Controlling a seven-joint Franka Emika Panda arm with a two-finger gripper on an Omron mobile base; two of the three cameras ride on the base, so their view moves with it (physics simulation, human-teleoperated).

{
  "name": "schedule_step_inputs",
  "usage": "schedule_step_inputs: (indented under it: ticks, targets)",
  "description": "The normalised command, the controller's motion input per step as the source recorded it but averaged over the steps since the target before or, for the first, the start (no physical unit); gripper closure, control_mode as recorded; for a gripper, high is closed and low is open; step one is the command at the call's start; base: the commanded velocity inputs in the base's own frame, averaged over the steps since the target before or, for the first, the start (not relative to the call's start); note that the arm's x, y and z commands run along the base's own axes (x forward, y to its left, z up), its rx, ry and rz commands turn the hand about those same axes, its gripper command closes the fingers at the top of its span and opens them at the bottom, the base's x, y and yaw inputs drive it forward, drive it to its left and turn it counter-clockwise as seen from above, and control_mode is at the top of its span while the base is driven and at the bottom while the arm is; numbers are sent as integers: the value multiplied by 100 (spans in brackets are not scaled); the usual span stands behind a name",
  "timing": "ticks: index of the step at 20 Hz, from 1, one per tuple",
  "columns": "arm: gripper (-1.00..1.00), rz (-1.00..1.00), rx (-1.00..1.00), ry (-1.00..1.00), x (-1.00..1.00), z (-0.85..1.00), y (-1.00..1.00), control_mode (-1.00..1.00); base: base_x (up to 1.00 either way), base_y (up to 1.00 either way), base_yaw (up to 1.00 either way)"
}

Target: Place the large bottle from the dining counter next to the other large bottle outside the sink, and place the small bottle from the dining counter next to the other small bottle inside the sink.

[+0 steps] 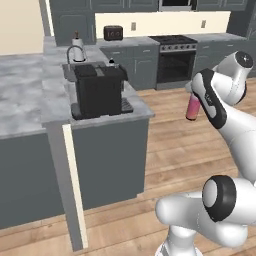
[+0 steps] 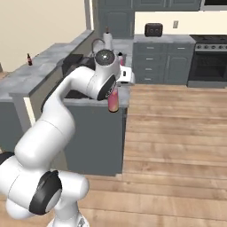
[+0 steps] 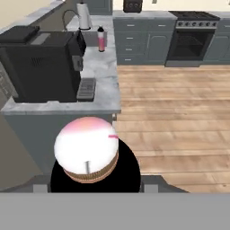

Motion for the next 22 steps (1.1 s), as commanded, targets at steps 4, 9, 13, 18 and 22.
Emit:
schedule_step_inputs:
  ticks: [4, 9, 13, 18, 22]
  targets:
    - [100, 0, 0, 0, 0, 0, 0, 100, 37, -99, 0]
    - [100, 0, 0, 0, 0, 0, 0, 100, 85, -52, 8]
    - [100, 0, 0, 0, 0, 0, 0, 100, 85, -22, 14]
    - [100, 0, 0, 0, 0, 0, 0, 100, 85, -18, 14]
    - [100, 0, 0, 0, 0, 0, 0, 100, 41, -5, 22]
